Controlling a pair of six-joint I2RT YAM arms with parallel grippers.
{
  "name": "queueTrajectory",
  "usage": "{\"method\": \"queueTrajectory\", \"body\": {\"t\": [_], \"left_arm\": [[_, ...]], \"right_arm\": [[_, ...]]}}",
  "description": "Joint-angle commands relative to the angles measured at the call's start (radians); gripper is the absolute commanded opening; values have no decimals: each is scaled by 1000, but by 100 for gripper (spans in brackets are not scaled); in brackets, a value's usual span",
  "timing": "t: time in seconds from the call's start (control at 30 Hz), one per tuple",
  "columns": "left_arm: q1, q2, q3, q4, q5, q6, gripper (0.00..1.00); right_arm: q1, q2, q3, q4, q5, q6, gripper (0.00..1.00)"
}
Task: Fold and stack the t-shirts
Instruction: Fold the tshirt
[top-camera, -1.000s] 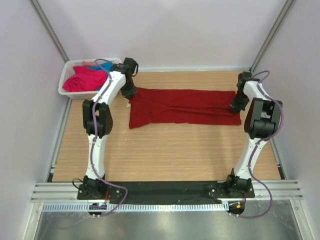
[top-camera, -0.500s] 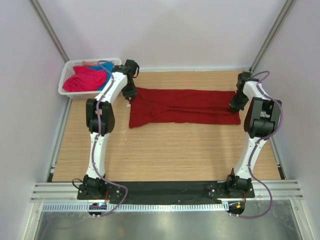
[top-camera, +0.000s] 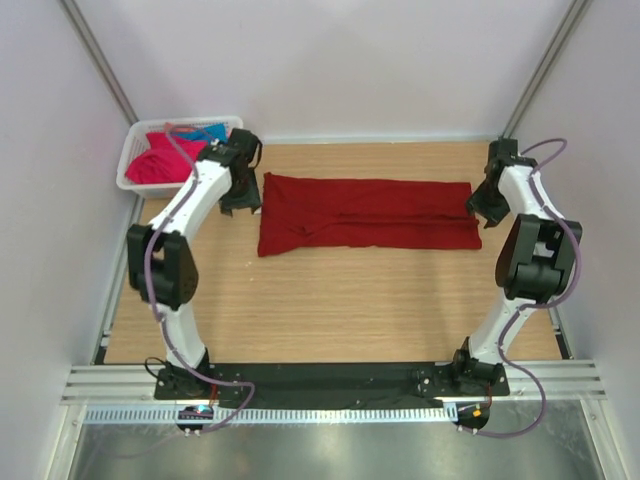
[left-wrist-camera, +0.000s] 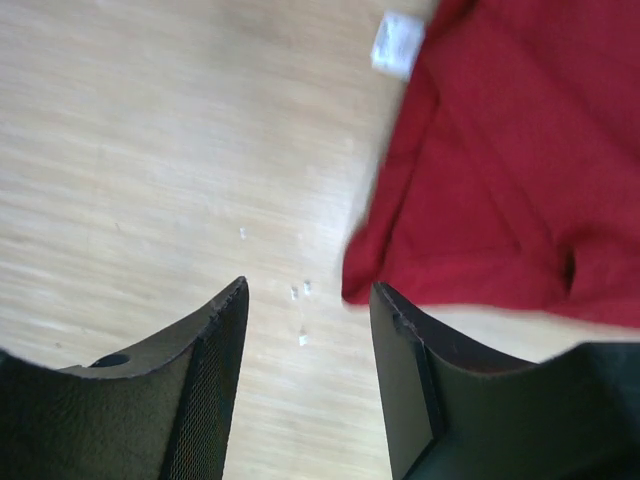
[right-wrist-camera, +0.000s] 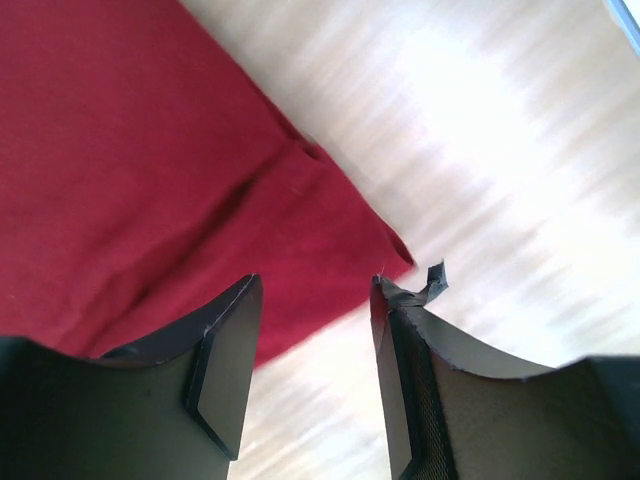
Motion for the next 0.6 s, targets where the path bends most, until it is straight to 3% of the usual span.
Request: {"method": "queueTrajectory", "body": {"t": [0.0,0.07,0.2,0.4,0.57], "left_arm": [[-27,-168,-244,143,112,4,53],[-29,-196,-371,214,164,-31,54],[-45,-176,-473,312,295,-85,55],[-73,-73,-455,331,236,-72,58],[-75,8,-412,332,176,-49,56]], "right_arm": [[-21,-53,-69,-35,31,61,54],[-24,-40,-92,-29,21,71,53],[-38,-17,-129,13,25,88,54],[-73,-2,-233,181,2,90,54],[-75,52,-235,212,-21,94,50]]}}
